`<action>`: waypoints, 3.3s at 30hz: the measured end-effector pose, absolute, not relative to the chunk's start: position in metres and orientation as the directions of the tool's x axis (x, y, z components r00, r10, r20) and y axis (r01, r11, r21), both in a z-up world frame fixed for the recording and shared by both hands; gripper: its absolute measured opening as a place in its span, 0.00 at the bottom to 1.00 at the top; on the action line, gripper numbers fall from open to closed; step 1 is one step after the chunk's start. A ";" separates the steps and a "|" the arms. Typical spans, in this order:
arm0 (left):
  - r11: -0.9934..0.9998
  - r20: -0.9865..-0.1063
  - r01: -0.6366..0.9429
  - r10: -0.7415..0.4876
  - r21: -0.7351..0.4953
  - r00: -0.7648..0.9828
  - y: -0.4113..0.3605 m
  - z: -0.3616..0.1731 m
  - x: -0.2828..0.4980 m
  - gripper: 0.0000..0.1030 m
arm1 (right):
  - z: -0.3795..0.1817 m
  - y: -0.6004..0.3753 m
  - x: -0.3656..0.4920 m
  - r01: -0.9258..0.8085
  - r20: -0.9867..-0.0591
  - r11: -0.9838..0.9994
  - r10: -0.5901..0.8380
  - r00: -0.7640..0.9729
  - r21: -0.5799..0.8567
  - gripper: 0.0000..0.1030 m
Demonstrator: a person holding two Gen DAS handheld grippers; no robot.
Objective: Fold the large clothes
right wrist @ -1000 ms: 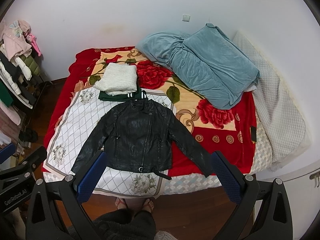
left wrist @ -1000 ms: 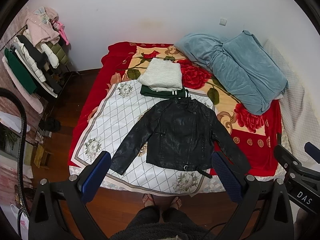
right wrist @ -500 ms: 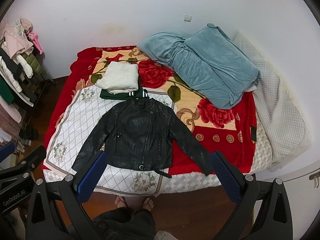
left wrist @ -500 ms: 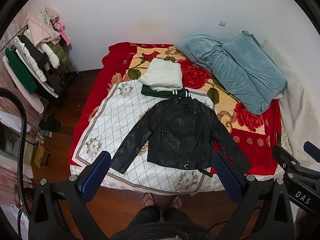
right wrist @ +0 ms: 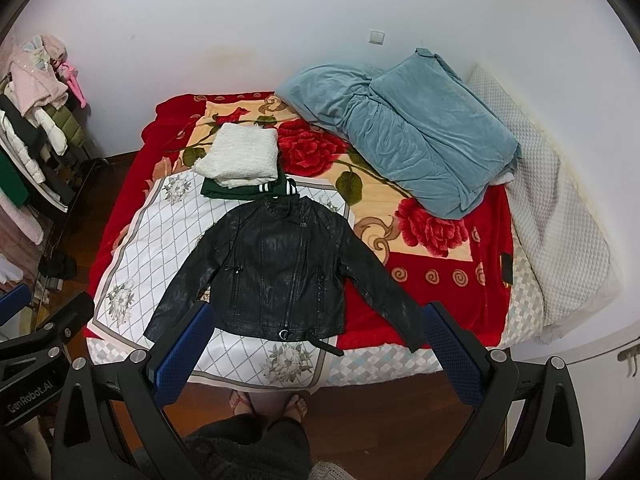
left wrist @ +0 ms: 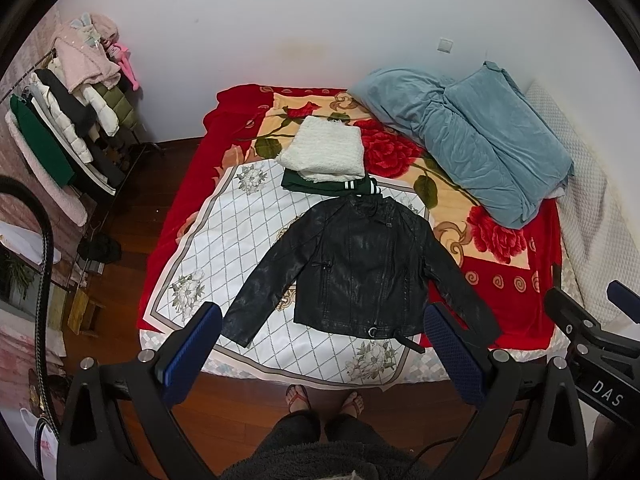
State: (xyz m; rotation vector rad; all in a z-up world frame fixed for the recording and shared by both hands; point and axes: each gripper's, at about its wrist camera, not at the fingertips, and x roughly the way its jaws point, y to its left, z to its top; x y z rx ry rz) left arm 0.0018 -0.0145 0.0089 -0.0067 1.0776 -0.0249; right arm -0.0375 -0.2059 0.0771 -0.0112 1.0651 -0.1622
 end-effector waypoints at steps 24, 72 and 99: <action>1.000 -0.878 0.015 -0.025 -0.021 0.479 -0.016 0.009 -0.001 1.00 | 0.086 -0.188 -0.043 0.133 -0.877 0.988 -0.132 0.462 -0.079 1.00; 0.965 -0.949 0.032 0.251 0.261 0.189 -0.171 -0.504 0.224 1.00 | -0.615 -0.588 -0.056 0.818 -0.826 -0.133 -0.006 0.564 0.559 0.54; 0.960 -0.956 0.126 0.223 0.249 0.189 -0.211 -0.535 0.234 1.00 | -0.614 -0.577 -0.061 0.793 -0.805 -0.159 -0.020 0.592 0.587 0.43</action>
